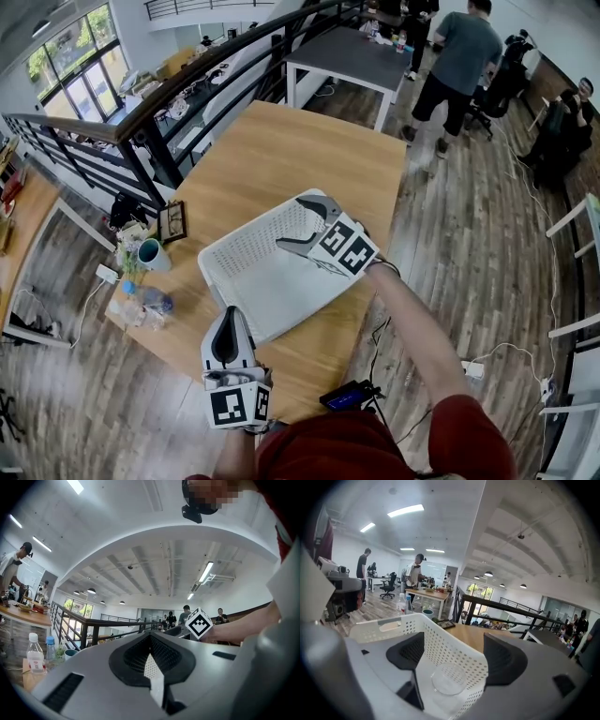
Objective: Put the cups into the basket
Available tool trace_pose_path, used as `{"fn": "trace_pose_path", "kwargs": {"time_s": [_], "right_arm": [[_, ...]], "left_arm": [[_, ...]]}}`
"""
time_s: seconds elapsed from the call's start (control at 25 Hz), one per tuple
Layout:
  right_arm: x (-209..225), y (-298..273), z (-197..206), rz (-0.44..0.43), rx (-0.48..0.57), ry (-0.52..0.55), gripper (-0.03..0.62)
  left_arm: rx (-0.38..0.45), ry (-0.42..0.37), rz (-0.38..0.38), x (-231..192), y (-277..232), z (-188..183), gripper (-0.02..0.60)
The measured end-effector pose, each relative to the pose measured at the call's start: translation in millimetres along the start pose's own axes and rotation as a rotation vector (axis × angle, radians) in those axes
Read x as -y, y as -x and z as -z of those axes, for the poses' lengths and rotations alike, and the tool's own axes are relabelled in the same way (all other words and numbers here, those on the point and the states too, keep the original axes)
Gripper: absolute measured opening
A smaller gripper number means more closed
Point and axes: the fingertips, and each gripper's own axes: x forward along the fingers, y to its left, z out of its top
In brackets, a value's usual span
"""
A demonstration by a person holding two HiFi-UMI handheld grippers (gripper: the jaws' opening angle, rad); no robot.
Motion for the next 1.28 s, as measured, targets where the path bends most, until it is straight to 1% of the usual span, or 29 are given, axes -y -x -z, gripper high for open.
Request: {"fn": "trace_pose_path", "kwargs": {"time_s": [0.16, 0.32, 0.52, 0.76, 0.96, 1.08, 1.28], "right_arm": [[-6.3, 18.3, -26.4, 0.02, 0.088, 0.011, 0.371], [-18.2, 36.9, -48.5, 0.028, 0.15, 0.012, 0.371], [-29.6, 64.2, -63.0, 0.064, 0.236, -0.01, 0.371], [-43.2, 99.3, -68.5, 0.106, 0.318, -0.055, 0.371], [-50.9, 123.7, -66.7, 0.158, 0.386, -0.099, 0.371], [-57.1, 135.0, -61.5, 0.17, 0.399, -0.111, 0.371], [-65.4, 153.4, -57.6, 0.197, 0.436, -0.16, 0.371]], "left_arm": [[-0.004, -0.004, 0.001, -0.1, -1.3, 0.7, 0.0], [0.0, -0.006, 0.01, 2.5, -4.0, -1.1, 0.0], [0.0, -0.007, 0.017, 5.1, -5.7, -0.5, 0.0], [0.003, -0.005, 0.027, 8.6, -9.3, -1.3, 0.0], [-0.001, -0.007, 0.035, 11.2, -10.9, -0.9, 0.0], [0.003, -0.008, 0.036, 12.1, -11.3, -1.6, 0.0], [0.001, -0.009, 0.038, 12.9, -11.8, -2.7, 0.0]]}}
